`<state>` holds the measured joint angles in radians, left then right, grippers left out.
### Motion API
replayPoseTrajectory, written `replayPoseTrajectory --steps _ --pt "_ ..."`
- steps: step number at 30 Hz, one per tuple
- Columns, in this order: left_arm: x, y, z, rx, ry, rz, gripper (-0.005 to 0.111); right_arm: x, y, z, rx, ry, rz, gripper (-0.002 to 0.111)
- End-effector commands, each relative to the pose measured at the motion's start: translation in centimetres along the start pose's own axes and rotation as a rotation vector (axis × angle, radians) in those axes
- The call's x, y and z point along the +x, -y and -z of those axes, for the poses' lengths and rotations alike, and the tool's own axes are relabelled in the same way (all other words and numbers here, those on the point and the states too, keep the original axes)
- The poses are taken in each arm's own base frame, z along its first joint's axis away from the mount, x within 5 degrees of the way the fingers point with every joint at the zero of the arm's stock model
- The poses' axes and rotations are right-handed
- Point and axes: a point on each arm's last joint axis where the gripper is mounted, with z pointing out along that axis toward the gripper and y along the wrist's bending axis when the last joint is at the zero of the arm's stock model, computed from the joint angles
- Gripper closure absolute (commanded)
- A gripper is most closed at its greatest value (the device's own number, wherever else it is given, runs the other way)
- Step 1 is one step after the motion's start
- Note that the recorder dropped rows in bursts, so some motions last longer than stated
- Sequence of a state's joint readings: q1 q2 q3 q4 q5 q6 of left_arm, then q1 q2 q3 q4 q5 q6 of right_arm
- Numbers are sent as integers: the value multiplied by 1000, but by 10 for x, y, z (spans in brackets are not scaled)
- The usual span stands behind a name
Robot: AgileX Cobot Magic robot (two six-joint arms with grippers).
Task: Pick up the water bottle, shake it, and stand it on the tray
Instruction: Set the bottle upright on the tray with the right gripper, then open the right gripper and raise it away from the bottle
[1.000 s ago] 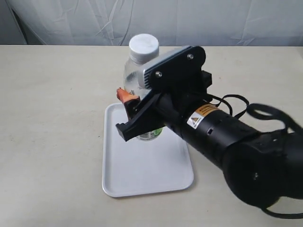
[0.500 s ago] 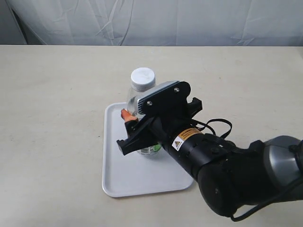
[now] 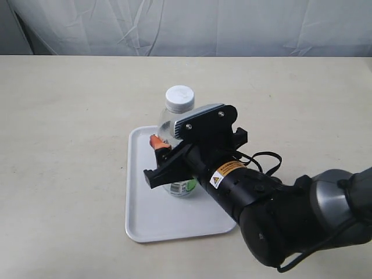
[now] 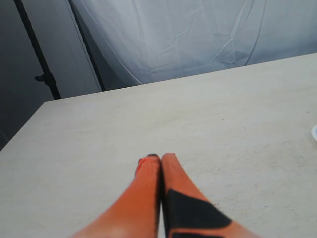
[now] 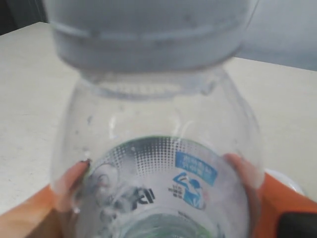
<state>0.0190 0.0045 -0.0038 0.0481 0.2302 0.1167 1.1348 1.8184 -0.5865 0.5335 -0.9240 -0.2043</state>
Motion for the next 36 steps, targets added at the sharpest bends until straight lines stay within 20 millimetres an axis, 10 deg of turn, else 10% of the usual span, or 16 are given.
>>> replayPoseTrajectory --steps 1,6,14,25,31,36 --pt "1 0 0 1 -1 5 106 3 -2 0 -14 -32 -17 45" --pt "1 0 0 1 -1 5 106 3 -3 0 -27 -28 -3 8" --pt "1 0 0 1 -1 5 106 -6 0 3 -2 0 25 8" --pt "1 0 0 1 -1 5 106 -97 5 55 -83 271 9 8" --pt "1 0 0 1 -1 5 106 -122 7 98 -213 197 105 32" --pt "1 0 0 1 -1 5 106 -134 12 128 -291 163 75 90"
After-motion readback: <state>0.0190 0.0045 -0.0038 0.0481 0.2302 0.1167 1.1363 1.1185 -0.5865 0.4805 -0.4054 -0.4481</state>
